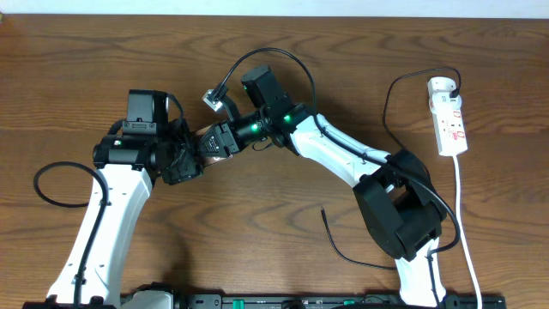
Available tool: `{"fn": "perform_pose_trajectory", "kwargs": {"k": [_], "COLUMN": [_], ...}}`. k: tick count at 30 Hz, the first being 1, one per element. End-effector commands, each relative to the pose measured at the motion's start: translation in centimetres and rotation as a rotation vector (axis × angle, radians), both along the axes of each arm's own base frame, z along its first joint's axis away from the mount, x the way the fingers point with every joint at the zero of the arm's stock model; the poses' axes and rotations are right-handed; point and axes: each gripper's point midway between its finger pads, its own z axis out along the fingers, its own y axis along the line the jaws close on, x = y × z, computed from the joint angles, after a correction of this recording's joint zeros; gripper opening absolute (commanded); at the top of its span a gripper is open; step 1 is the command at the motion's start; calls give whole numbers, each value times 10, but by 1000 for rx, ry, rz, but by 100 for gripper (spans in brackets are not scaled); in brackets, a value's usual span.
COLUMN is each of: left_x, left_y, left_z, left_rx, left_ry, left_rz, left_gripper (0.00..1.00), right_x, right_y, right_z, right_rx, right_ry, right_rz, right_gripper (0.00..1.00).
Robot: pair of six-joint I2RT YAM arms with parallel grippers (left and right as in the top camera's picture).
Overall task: Plug charger to phone and switch on socket
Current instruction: 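Close the right gripper on the phone's edge beside the left gripper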
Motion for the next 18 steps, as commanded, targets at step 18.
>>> {"fn": "perform_pose_trajectory", "kwargs": {"k": [18], "left_x": [6], "left_y": [1], "left_z": [10], "left_rx": [7], "left_ry": [-28], "left_rz": [11], "left_gripper": [7], "right_x": [1], "right_y": [2], "right_z": [8], "right_rx": [16], "right_ry": [-14], "right_rz": [4], "right_gripper": [25]}}
